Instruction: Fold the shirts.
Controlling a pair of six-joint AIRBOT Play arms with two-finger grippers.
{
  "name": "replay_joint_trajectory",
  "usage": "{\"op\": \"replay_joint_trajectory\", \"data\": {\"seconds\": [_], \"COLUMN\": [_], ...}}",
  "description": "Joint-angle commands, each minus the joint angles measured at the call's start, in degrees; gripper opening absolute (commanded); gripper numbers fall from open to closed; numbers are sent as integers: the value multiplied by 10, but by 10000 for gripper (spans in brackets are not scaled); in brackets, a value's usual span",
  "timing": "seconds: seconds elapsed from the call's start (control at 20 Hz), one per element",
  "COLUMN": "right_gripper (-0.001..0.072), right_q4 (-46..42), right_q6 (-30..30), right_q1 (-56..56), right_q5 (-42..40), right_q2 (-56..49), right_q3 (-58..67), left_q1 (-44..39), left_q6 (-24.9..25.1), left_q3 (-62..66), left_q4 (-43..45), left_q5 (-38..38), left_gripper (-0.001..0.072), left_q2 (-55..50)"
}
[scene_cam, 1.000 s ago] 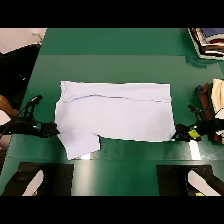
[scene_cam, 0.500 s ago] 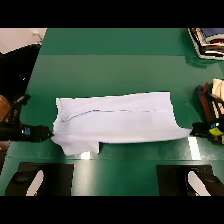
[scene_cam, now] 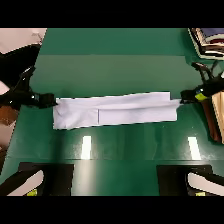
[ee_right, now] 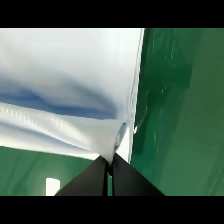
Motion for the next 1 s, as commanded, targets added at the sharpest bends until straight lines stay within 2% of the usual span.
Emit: {"op": "replay_joint_trajectory", "data": {"seconds": [0.0,0.05,0.1,0.15,0.2,0.35,0.5,0.55,0.6,0.65,0.7,0.75,0.95], "right_gripper": [14,14,37,192,341,347,347,370,465,520,532,531,531], "right_q4": [30,42,59,71,80,87,88,89,101,127,157,184,238], "right_q6": [-1,-1,-2,-5,-14,-38,-45,-45,-46,-46,-49,-60,-107], "right_q1": [5,5,5,5,5,-11,-61,-82,-99,-117,-139,-157,-193], "right_q5": [-16,-16,-16,-16,-16,-3,54,70,75,76,69,57,0], "right_q2": [-89,-104,-119,-130,-137,-135,-135,-136,-135,-135,-136,-136,-138], "right_q3": [76,88,101,110,119,122,120,119,111,96,72,42,-59], "left_q1": [0,0,1,1,1,1,0,0,0,0,0,0,-12], "left_q6": [25,25,25,21,9,6,6,6,6,6,9,15,25], "left_q3": [39,39,39,39,40,73,97,97,97,97,97,97,97], "left_q4": [-21,-27,-31,-31,-31,-30,-36,-39,-42,-51,-61,-80,-137], "left_q5": [64,74,81,91,99,59,-4,-14,-16,-16,-16,-16,-12], "left_gripper": [26,27,80,365,511,498,497,497,495,376,105,35,27], "left_q2": [-98,-110,-115,-117,-116,-114,-114,-114,-114,-114,-114,-114,-114]}}
